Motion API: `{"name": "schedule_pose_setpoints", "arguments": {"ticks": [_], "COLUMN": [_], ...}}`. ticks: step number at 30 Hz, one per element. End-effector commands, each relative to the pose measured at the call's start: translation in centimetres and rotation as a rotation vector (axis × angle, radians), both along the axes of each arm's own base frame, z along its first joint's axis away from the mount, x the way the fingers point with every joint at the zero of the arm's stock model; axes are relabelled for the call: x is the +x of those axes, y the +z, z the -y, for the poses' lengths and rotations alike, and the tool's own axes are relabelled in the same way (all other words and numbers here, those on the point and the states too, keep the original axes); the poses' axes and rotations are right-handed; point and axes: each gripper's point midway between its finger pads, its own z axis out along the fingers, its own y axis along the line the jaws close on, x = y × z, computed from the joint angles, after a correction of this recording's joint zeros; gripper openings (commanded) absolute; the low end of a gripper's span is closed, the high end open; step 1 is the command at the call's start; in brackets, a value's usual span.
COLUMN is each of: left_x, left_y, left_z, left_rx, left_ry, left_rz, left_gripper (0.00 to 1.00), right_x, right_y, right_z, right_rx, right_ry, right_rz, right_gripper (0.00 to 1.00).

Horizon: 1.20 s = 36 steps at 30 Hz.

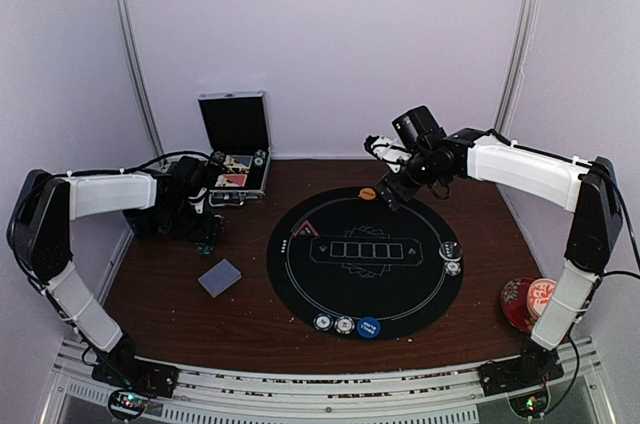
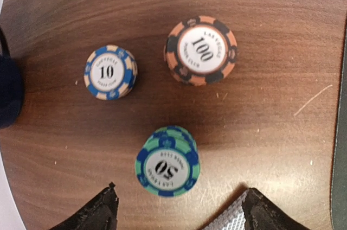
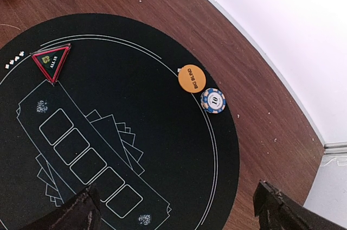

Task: Distribute texas hold em gaming equipment
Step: Pick up the pile of poker chips from the pile of poker chips.

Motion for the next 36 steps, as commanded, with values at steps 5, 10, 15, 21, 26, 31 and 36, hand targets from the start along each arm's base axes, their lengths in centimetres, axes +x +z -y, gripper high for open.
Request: {"name": "schedule_pose_setpoints", "arguments": {"ticks": [5,10,15,21,26,31,36], "left_x": [1.8,1.7,1.8,1.9,1.9,1.9,1.8], "left_y": [-1.1,-2.1,-2.3,-2.5,-2.4,-2.5,-2.6], "left_z": [0.8,0.2,-0.2,-0.7,-0.5,-0.4,-0.3], "left_rx": [-0.056,-0.037,-0.035,-0.037,-0.045,-0.052,-0.054], "left_ry": [-0.034,-0.022,-0.009,0.001,-0.005,-0.010,-0.011], "left_rz": [0.013,0.000,-0.005,-0.010,-0.006,-0.009,-0.014], "left_gripper": [0.80,0.77,0.73,0.63,0.57,0.50,0.41], "right_x": [-0.1,-0.3,-0.3,-0.3,-0.3,-0.3,-0.3], "right_y": [-0.4,-0.6,-0.8,-1.0,-1.0,-1.1,-1.2], "right_z": [0.0,-0.3,-0.4,-0.5,-0.5,-0.5,-0.5], "right_rx": [-0.014,-0.019,-0.025,-0.027,-0.027,-0.030,-0.033], "right_ry": [-0.001,0.006,0.008,0.010,0.012,0.010,0.009], "right_rz": [0.004,0.001,0.001,-0.002,-0.002,-0.003,-0.003], "right_gripper": [1.00,1.00,1.00,1.00,1.00,1.00,1.00]}}
